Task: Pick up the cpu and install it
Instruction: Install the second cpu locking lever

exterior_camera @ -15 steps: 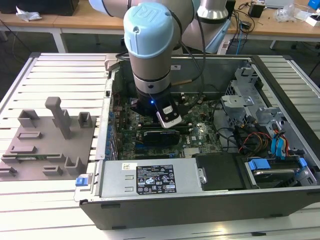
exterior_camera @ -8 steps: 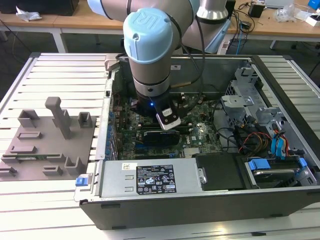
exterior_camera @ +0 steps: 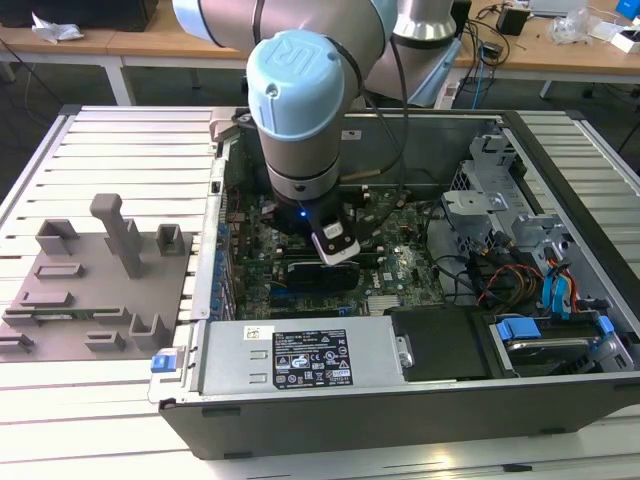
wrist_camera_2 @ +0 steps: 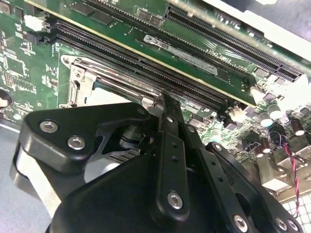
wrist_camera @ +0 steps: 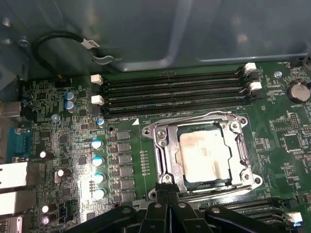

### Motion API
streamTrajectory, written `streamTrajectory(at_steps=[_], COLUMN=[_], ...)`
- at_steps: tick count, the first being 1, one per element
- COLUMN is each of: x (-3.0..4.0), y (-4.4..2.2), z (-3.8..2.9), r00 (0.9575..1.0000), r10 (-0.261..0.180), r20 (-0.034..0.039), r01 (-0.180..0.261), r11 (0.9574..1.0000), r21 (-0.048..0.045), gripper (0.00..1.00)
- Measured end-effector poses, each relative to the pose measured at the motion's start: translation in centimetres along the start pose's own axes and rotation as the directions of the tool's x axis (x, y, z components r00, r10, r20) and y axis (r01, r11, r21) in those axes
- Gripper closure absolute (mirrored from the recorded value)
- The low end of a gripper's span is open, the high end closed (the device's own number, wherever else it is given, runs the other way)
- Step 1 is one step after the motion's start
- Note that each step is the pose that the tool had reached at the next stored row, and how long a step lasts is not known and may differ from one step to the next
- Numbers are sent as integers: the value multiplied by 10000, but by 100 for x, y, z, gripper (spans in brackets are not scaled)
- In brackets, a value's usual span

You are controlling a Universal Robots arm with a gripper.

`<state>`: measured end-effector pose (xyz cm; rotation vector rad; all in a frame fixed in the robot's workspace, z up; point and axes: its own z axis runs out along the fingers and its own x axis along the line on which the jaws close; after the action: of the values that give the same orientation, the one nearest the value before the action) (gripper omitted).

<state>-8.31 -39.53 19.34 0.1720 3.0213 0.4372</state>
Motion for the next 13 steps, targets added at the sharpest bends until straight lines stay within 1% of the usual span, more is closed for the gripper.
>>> streamTrajectory(at_steps=[2,5,7,8,13], x=[15,47,43,42,25], y=[-1,-4,8,17,89], z=[12,4,-33,-64,-305], r00=[10000,10000,10000,10000,10000], r10=[-2,-3,-4,-4,-3], r20=[17,20,28,25,21], r01=[2,3,4,4,3], r11=[10000,10000,10000,10000,10000], r21=[-46,-40,-51,-46,-39], gripper=[89,89,89,89,89])
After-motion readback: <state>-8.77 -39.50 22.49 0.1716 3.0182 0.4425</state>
